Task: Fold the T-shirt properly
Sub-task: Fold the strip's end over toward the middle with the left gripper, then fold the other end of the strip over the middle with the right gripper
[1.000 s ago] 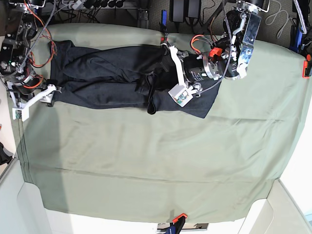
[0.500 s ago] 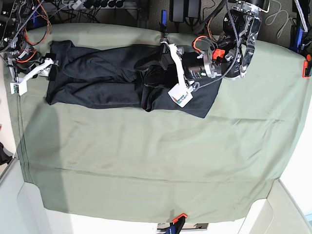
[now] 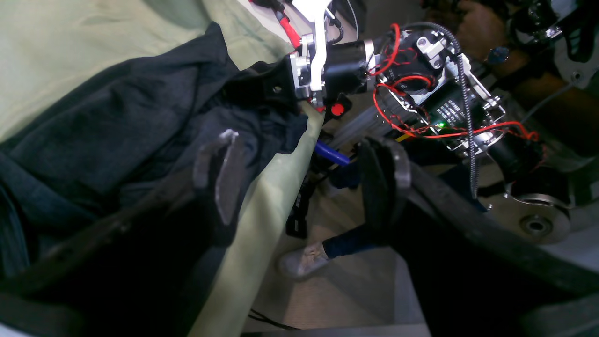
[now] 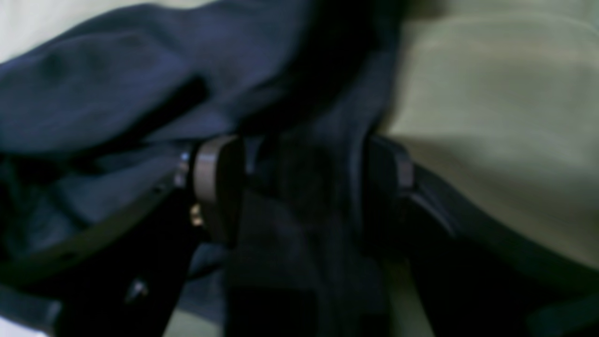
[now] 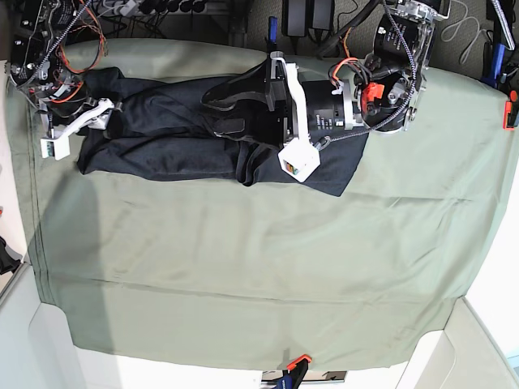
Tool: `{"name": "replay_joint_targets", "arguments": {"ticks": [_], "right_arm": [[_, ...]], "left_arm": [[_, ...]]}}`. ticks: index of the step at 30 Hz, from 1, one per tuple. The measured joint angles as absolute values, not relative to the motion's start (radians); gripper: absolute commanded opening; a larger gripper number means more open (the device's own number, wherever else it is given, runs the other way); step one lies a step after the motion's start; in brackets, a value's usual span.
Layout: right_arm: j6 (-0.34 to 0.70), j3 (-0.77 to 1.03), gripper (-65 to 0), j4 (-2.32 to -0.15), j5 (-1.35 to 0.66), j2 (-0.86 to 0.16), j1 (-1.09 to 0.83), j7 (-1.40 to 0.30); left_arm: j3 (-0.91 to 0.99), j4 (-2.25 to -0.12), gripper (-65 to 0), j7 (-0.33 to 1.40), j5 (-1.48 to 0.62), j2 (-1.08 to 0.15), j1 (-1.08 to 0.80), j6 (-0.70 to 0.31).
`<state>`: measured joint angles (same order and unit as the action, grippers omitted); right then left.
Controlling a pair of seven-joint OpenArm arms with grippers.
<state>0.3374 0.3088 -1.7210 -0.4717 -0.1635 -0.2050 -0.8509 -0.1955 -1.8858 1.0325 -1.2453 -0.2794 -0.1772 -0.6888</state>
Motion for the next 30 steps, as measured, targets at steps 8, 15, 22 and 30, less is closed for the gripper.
{"name": "replay_joint_targets", "arguments": {"ticks": [8,15,22,30], "right_arm": [[0.337,0.263,-33.1,-1.721,-0.466,-0.163,-0.205,-0.845],[0.344,0.260,-65.0,-1.718,-0.322,-0.159,-0.202,-0.771],[0.344,0.336,-65.0,-1.711,-0.268,-0.236,-0.140,-0.774],[0.340,0.448,-65.0,-1.714,-0.409,-0.335,-0.146,-0.806]], "left_arm": [[-0.132,-1.885,-24.4,1.021,-1.188,-0.290,-0.177,-0.688],[0.069,-1.893,-24.4,1.014,-1.232,-0.294,-0.177,-0.689],[0.205,-1.893,-24.4,1.012,-1.232,-0.323,-0.184,-0.689],[0.210,-1.893,-24.4,1.014,-1.204,-0.357,-0.222,-0.689]]}}
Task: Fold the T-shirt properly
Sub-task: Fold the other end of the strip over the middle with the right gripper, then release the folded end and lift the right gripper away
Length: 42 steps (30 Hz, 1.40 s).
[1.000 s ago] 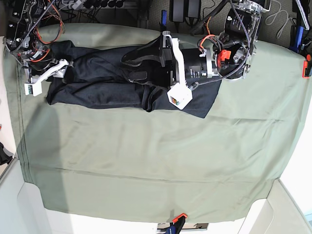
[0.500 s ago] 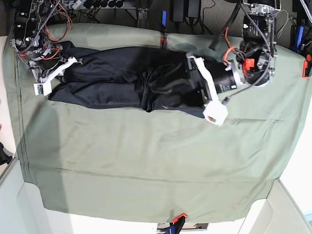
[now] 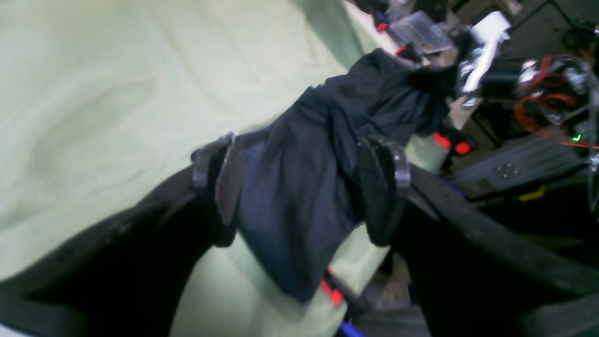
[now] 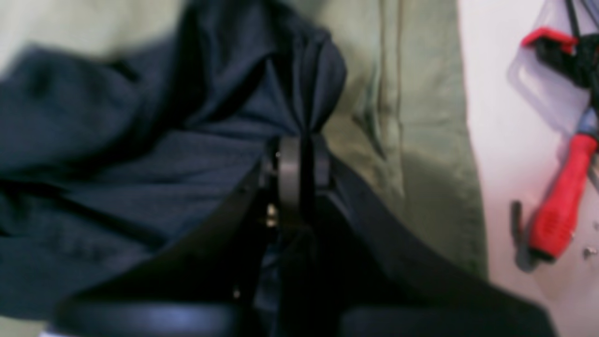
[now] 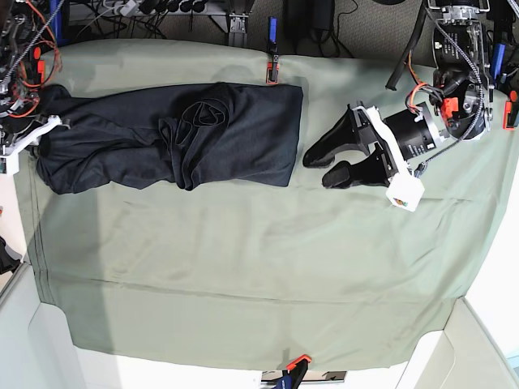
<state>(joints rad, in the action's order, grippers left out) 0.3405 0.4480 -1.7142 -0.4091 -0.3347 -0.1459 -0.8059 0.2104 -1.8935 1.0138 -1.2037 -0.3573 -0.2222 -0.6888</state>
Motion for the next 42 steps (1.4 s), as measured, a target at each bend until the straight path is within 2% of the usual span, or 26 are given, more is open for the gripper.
{"name": "replay_joint_targets", "arguments": {"ticks": [4,7,11,18,21,24,29,30,32,33,34,42], "right_arm": [[0.381,0.453,-65.0,-1.763,-0.482,-0.315,-0.148,-0.875],[0.428,0.446,-65.0,-1.846,-0.555,-0.260,-0.153,-0.892],[0.438,0.389,-65.0,-1.954,-0.564,-0.162,-0.158,-0.898],[0.438,0.118,-65.0,-2.035,-0.513,0.047,-0.177,-0.893],[0.438,-0.008,-65.0,-2.035,-0.437,0.112,-0.176,-0.825],[0.437,-0.107,-65.0,-1.999,-0.379,0.147,-0.171,-0.822],[0.437,-0.247,-65.0,-1.889,-0.307,0.144,-0.167,-0.762],[0.437,-0.267,-60.0,-1.871,-0.286,0.144,-0.166,-0.761],[0.433,-0.294,-40.0,-1.840,-0.275,0.144,-0.166,-0.759],[0.434,-0.304,-32.3,-1.830,-0.275,0.144,-0.167,-0.759],[0.426,-0.310,-27.6,-1.825,-0.260,0.144,-0.167,-0.757],[0.433,-0.317,-26.4,-1.824,-0.229,0.140,-0.086,-0.725]], "left_arm": [[0.211,-1.893,-24.4,1.013,-1.160,-0.357,-0.237,-0.689],[0.211,-1.893,-24.4,1.013,-1.129,-0.357,-0.258,-0.688],[0.211,-1.893,-24.4,0.984,-1.068,-0.357,-0.288,-0.688],[0.211,-1.893,-24.4,0.972,-1.055,-0.382,-0.333,-0.689],[0.211,-1.893,-24.4,0.972,-1.057,-0.407,-0.335,-0.688],[0.211,-1.893,-24.4,0.972,-1.056,-0.420,-0.337,-0.688],[0.210,-1.893,-24.4,0.972,-1.057,-0.421,-0.338,-0.688],[0.211,-1.893,-24.4,0.972,-1.058,-0.421,-0.338,-0.688],[0.211,-1.893,-24.4,0.972,-1.056,-0.421,-0.339,-0.688],[0.211,-1.893,-24.4,0.972,-1.059,-0.421,-0.338,-0.689],[0.211,-1.893,-24.4,0.976,-1.062,-0.422,-0.338,-0.688],[0.211,-1.893,-24.9,1.026,-1.132,-0.424,-0.341,-0.689]]}}
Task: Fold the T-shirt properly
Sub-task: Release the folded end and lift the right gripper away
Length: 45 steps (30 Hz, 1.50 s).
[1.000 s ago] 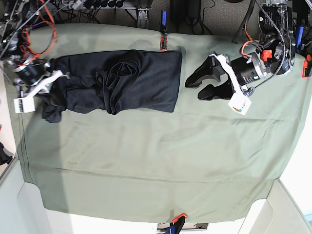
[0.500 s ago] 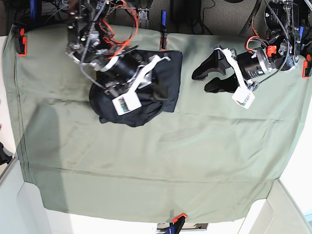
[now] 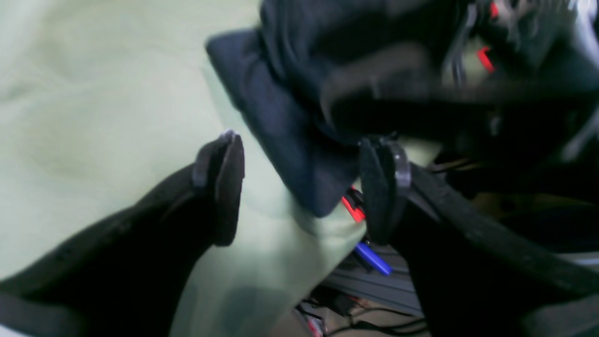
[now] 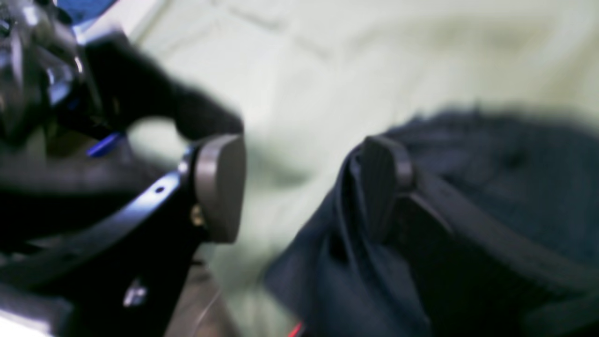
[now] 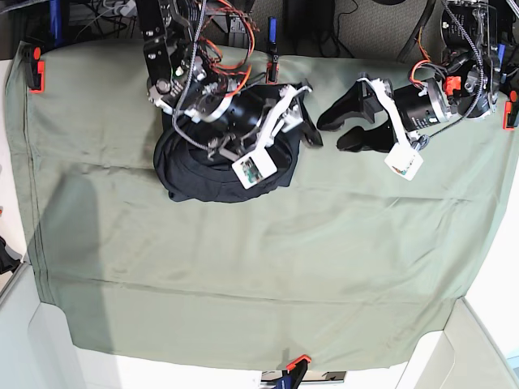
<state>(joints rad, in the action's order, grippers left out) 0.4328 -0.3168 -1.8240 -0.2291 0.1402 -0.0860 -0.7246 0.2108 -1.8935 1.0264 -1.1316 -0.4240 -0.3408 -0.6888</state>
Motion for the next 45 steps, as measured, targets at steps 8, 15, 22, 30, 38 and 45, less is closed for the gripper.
{"name": "replay_joint_targets", "arguments": {"ticks": [8,15,22,30,38,45], "right_arm": [[0.415,-0.317,-34.7,-1.824,-0.150,0.141,0.057,-0.770],[0.415,-0.308,-65.0,-1.825,-0.155,0.141,0.099,-0.774],[0.357,-0.285,-65.0,-1.826,0.059,0.141,0.109,-0.743],[0.307,-0.074,-65.0,-1.826,0.068,0.064,0.109,-0.721],[0.294,0.099,-65.0,-1.825,-0.066,-0.053,0.097,-0.737],[0.295,0.111,-65.0,-1.794,-0.091,-0.097,0.089,-0.738]], "left_arm": [[0.151,-1.984,-53.5,1.083,-1.239,-0.424,-0.371,-0.689],[0.104,-2.111,-53.7,1.046,-1.175,-0.424,-0.371,-0.689],[0.072,-2.111,-60.9,0.956,-1.111,-0.424,-0.369,-0.689],[-0.190,-2.110,-65.0,0.862,-0.876,-0.386,-0.352,-0.689],[-0.336,-2.106,-65.0,0.858,-0.547,-0.386,-0.356,-0.690],[-0.264,-2.020,-65.0,0.789,-0.505,-0.443,-0.354,-0.690]]}}
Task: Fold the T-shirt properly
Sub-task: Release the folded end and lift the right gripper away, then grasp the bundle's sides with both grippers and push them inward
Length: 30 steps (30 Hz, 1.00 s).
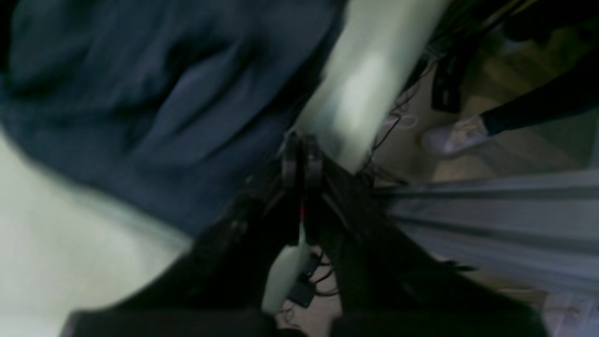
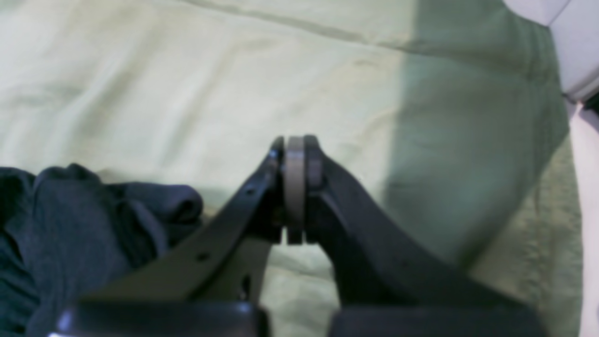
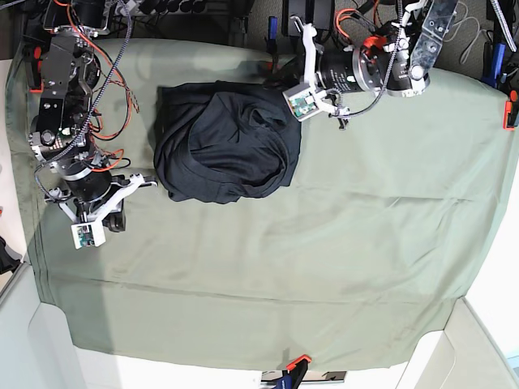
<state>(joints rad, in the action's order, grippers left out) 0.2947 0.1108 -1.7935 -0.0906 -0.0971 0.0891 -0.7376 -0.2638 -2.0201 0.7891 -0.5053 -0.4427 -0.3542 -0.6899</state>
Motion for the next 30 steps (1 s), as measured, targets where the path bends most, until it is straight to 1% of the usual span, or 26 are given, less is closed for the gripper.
{"name": "replay_joint_targets", "arguments": {"ticks": [7,9,14,18,22,30], "right_arm": [[0.295,0.110,-65.0,-1.777,-0.135,-0.097,0.089,-0.736],[0.295,0.110,-65.0,-1.769,-0.146,-0.097,0.089,-0.727],[0.363,0.107,-65.0,-1.681,-0.184,-0.097,0.119,-0.710],[0.374,0.105,-65.0,-1.610,-0.191,-0.097,0.165,-0.707],[0.374,0.105,-65.0,-1.601,-0.191,-0.099,0.181,-0.708],[0.374,0.105,-65.0,-1.601,-0.188,-0.097,0.181,-0.715]], "left_arm": [[-0.264,-1.976,-65.0,0.788,-0.504,-0.448,-0.354,-0.690],[-0.265,-1.960,-65.0,0.785,-0.470,-0.449,-0.354,-0.690],[-0.265,-1.879,-65.0,0.720,-0.411,-0.448,-0.339,-0.691],[-0.267,-1.797,-65.0,0.705,-0.432,-0.448,-0.265,-0.707],[-0.270,-1.705,-65.0,0.695,-0.448,-0.446,-0.184,-0.743],[-0.273,-1.540,-65.0,0.653,-0.434,-0.443,0.001,-0.736]]}}
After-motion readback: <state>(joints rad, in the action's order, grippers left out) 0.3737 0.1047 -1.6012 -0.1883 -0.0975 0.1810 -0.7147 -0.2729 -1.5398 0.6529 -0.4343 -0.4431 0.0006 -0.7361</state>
